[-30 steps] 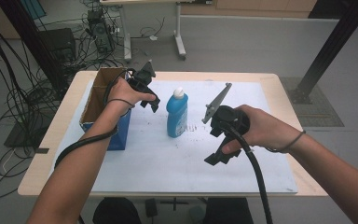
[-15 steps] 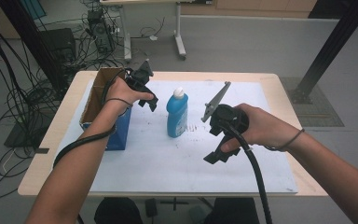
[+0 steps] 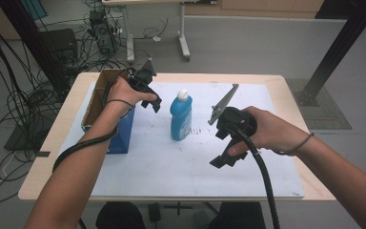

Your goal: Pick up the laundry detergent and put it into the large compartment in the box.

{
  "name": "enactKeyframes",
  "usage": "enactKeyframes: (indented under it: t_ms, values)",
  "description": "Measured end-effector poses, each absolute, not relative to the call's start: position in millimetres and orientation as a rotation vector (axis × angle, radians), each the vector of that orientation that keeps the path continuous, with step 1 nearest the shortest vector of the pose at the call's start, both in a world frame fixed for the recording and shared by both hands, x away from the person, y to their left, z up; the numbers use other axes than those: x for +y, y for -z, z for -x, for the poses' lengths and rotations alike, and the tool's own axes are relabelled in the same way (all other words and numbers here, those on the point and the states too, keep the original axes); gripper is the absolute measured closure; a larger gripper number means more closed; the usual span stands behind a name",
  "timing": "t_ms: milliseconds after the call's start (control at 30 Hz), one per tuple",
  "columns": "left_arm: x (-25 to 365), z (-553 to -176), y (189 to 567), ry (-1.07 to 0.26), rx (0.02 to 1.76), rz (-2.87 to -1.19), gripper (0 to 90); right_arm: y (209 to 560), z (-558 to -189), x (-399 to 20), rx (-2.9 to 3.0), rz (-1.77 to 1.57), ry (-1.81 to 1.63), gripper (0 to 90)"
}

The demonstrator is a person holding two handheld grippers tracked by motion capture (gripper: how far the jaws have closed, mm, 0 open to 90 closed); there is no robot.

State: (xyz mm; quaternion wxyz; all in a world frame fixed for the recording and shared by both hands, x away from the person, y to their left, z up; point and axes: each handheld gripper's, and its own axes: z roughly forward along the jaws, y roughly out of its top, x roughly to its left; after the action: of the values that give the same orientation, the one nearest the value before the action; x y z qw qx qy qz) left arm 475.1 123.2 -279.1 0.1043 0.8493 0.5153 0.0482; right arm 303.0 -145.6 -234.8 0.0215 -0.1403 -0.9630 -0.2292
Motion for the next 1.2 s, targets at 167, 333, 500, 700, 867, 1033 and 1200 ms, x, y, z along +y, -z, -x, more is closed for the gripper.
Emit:
enactKeyframes:
  t_ms: [167, 333, 500, 700, 867, 1033, 1200]
  values:
    - [119.6, -472.9, 267.0, -0.148, 1.496, -2.496, 11.5, 235.6, -303.6, -147.3, -2.987, 0.436, 0.701, 9.6]
    - [118.8, -472.0, 254.0, -0.156, 1.478, -2.479, 11.3, 235.4, -303.3, -147.5, -2.988, 0.432, 0.701, 9.6]
    - [115.2, -468.8, 237.7, -0.169, 1.449, -2.452, 11.3, 235.6, -303.1, -147.2, -2.988, 0.427, 0.696, 9.6]
    - [104.2, -463.0, 221.3, -0.16, 1.386, -2.442, 11.2, 235.5, -303.2, -146.5, -2.991, 0.426, 0.69, 9.6]
    - [98.7, -461.4, 214.5, -0.161, 1.362, -2.433, 11.2, 235.3, -302.7, -146.0, -2.992, 0.425, 0.692, 9.7]
    - [90.6, -459.3, 206.8, -0.17, 1.332, -2.442, 11.1, 235.3, -302.4, -146.1, -2.993, 0.423, 0.689, 9.7]
    - [80.3, -457.4, 200.9, -0.18, 1.305, -2.45, 11.1, 234.9, -302.3, -146.5, -2.994, 0.424, 0.691, 9.8]
